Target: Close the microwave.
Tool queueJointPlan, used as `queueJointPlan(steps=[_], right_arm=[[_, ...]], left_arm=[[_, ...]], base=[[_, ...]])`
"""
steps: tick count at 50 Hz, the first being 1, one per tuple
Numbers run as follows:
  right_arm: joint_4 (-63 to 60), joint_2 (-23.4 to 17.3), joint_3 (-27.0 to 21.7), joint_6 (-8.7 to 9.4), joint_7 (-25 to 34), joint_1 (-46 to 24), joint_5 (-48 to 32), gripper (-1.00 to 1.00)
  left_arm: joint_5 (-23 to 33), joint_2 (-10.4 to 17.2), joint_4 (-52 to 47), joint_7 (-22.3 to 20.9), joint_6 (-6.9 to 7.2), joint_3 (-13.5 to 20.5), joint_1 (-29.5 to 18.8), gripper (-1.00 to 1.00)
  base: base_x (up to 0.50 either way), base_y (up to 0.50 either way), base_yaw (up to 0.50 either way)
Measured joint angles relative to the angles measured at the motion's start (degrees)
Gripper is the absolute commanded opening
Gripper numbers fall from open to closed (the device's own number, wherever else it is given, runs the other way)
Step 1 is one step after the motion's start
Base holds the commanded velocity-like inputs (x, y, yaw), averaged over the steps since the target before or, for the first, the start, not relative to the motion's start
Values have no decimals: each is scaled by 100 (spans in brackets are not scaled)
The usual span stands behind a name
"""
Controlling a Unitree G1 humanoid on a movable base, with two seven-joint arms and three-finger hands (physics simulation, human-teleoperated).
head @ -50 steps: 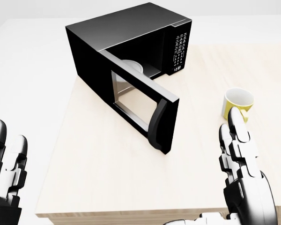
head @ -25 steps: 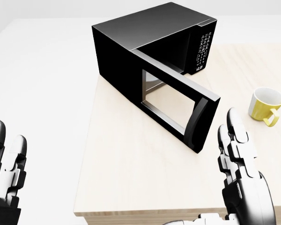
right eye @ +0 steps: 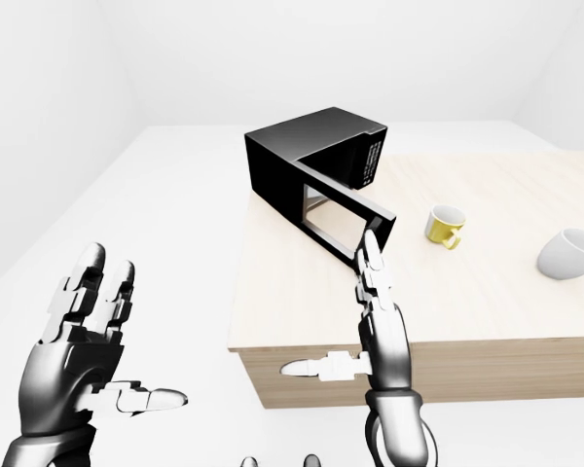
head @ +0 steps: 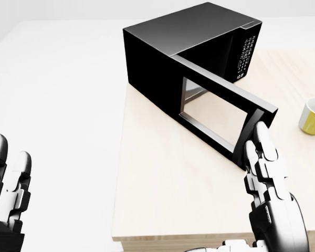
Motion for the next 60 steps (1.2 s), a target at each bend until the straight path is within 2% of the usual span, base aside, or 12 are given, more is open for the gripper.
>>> queueJointPlan(steps=[13,16,20,38,46,60], right_arm=[[-23,0,18,1,-4,-3,-11,100],[-26,6,23,0,-18,-4,-22,100],[-28,34,20,1,-49,-28,-9,100],[-47,52,7,1,-205,-97,-1,100],[-73,38,31,1,-216,-96,13,100],[-119,15,66,1,-217,-73,28,100]], left_arm=[[30,11,6,11,13,-7,-10,100],[52,11,14,22,-30,-14,-3,100],[82,25,22,53,-30,-13,-10,100],[232,57,19,183,156,-81,-71,100],[265,63,20,198,185,-92,-82,100],[272,70,14,192,183,-97,-72,100]], base=[[0,50,0],[0,42,0],[0,0,0],[0,0,0],[0,0,0],[49,6,0]])
